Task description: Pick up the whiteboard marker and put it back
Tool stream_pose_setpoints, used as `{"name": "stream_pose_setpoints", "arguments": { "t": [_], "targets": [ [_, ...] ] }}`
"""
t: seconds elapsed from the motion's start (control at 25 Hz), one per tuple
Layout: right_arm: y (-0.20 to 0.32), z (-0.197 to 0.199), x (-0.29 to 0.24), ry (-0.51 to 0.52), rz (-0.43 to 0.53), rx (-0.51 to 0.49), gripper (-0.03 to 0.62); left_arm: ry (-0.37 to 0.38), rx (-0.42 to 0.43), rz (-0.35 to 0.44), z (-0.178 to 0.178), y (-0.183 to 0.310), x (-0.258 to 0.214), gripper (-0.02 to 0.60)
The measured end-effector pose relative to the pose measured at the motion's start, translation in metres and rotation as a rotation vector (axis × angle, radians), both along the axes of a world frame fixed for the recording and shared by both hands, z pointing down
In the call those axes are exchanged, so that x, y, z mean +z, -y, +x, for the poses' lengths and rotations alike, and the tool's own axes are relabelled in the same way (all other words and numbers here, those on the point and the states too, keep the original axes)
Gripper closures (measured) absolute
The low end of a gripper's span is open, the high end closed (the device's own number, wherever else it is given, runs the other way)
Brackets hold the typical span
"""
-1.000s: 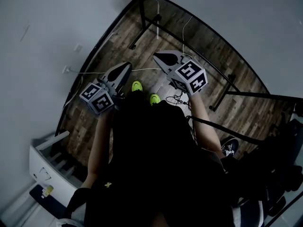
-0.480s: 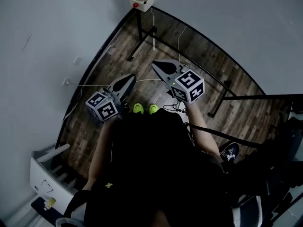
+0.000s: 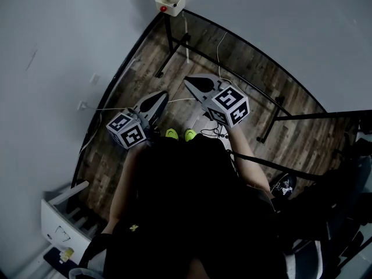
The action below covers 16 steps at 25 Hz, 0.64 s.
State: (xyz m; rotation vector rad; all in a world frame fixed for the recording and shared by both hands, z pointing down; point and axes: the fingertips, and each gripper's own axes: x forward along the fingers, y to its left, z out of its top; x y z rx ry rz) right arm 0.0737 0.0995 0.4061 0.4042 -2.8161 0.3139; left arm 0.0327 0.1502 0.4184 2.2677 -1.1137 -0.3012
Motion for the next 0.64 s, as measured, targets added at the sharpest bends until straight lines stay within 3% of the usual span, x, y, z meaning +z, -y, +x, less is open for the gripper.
{"name": "stream_pose_setpoints", "arguments": {
  "t": [0.64],
  "targets": [
    [0.0022, -0.0043, 0.0022, -0.008, 0.005, -0.016, 0.594, 0.004, -0.004, -0.006, -0.0024, 0.0049, -0.0011, 0.568]
  ]
}}
